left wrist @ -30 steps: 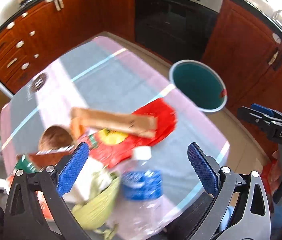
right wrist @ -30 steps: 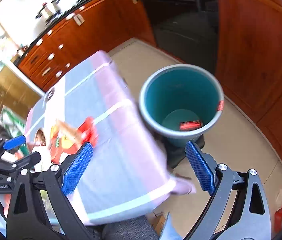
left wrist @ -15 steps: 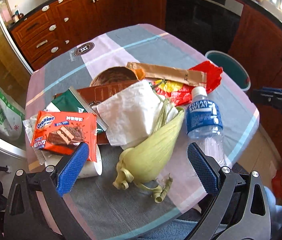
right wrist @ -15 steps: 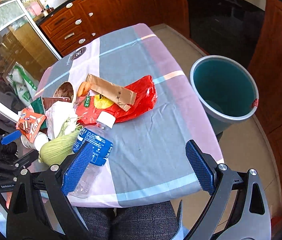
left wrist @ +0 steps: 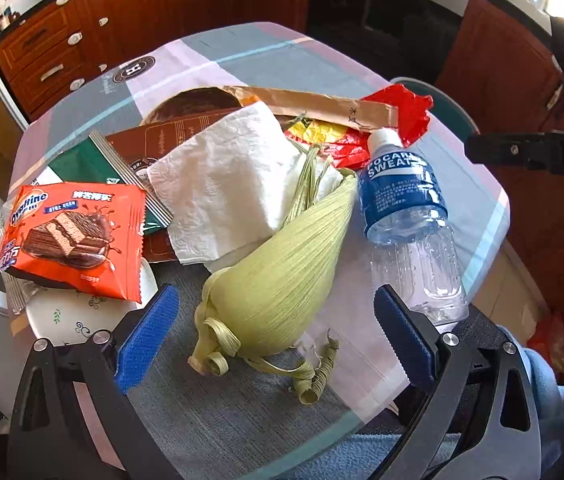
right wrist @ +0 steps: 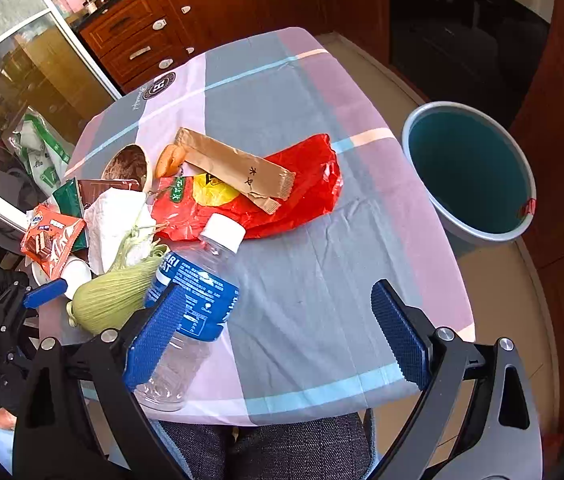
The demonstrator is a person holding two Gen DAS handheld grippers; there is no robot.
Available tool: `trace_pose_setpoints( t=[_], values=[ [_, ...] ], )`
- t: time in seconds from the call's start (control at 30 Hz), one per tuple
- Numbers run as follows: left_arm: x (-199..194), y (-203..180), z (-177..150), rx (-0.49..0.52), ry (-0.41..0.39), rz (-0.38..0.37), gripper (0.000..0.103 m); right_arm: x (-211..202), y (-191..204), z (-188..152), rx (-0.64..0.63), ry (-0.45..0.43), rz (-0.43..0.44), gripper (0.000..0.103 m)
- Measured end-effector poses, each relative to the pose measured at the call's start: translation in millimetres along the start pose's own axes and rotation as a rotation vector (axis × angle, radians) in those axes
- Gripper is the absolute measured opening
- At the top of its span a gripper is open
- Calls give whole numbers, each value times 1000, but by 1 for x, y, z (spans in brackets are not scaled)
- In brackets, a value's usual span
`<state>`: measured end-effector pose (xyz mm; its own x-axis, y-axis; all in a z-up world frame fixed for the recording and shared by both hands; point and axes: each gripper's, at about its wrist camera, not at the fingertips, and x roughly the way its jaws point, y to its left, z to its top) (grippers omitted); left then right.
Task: Collect trash
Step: 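Return both tools to the table and grasp the corn cob with the left tool, then lift the corn cob with the left tool while the right tool grasps the white tissue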
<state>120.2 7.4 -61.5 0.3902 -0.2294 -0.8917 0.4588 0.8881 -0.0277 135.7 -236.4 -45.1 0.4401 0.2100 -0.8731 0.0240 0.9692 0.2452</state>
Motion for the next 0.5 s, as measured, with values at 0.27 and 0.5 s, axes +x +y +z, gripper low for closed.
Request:
trace_pose_setpoints(
  t=[0.27,0.5],
  values=[
    [17,7,-9,-27,10,-12,59,8,27,10,-39,9,34,90],
    [8,16,-26,-123,-31,-165,44,24,85,31,-165,6,108,90]
  ],
)
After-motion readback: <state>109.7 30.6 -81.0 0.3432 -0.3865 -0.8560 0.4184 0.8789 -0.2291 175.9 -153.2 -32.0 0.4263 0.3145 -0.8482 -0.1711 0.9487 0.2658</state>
